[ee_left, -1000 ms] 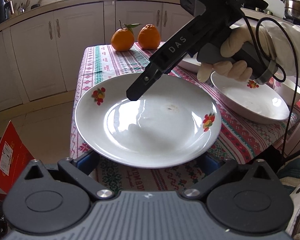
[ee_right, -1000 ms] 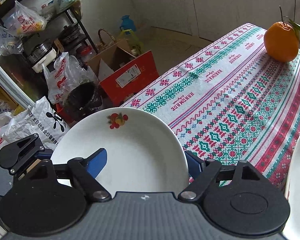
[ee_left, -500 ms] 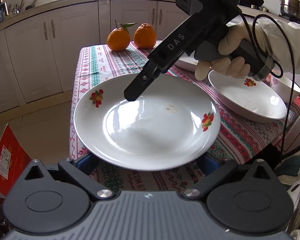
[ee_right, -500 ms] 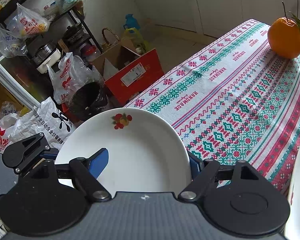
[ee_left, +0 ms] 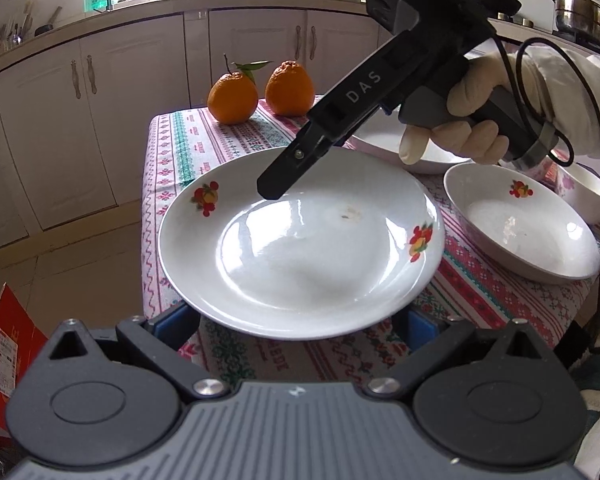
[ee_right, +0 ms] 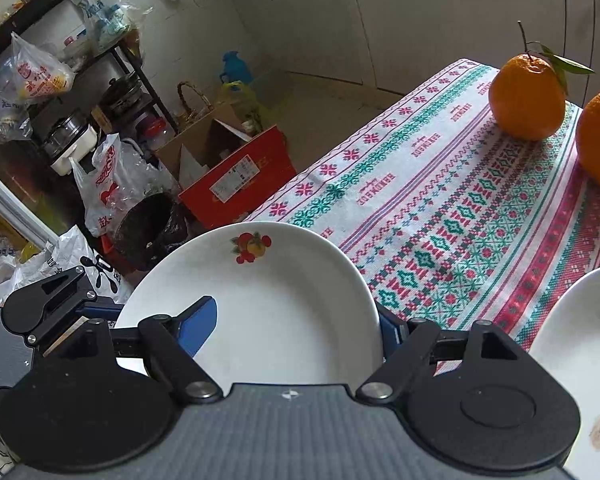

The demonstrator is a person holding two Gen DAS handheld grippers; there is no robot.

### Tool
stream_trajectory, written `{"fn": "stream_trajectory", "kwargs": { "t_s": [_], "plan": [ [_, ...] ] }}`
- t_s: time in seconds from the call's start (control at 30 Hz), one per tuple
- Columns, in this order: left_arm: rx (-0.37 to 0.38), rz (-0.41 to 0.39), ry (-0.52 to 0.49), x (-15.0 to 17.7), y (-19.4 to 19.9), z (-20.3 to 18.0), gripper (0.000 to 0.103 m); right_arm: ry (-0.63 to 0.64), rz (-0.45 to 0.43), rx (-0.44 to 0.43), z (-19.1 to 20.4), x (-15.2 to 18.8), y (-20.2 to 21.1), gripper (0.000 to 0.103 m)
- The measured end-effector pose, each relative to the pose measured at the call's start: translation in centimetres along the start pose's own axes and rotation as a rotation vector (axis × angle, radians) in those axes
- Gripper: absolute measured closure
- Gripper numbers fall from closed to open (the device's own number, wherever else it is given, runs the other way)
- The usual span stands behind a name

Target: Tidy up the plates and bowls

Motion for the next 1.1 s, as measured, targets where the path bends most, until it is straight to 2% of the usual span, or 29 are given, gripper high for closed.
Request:
{"fn": "stream_trajectory", "kwargs": {
  "t_s": [0.47, 1.1],
  "plan": [
    [0.015, -0.006, -0.046, -1.0, -1.6, 0.7, 0.002, -0.038, -0.011, 0.055, -3.6, -1.1, -0.9, 0.018],
    [0.021, -0.001, -0.054, -1.3, -1.7, 0.7, 0.002, -0.003, -0.019, 0.114, -4.4, -1.4, -1.7, 0.014]
  ]
}}
Point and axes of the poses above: each gripper's, at about its wrist camera, not at the fingertips, and y roughly against the way its jaws point, z to its left, x to its underside, the point moved 10 cm from there along -y, roughly the way its jaws point, and after that the axes turned 6 degrees about y, right-handed, at the moved point
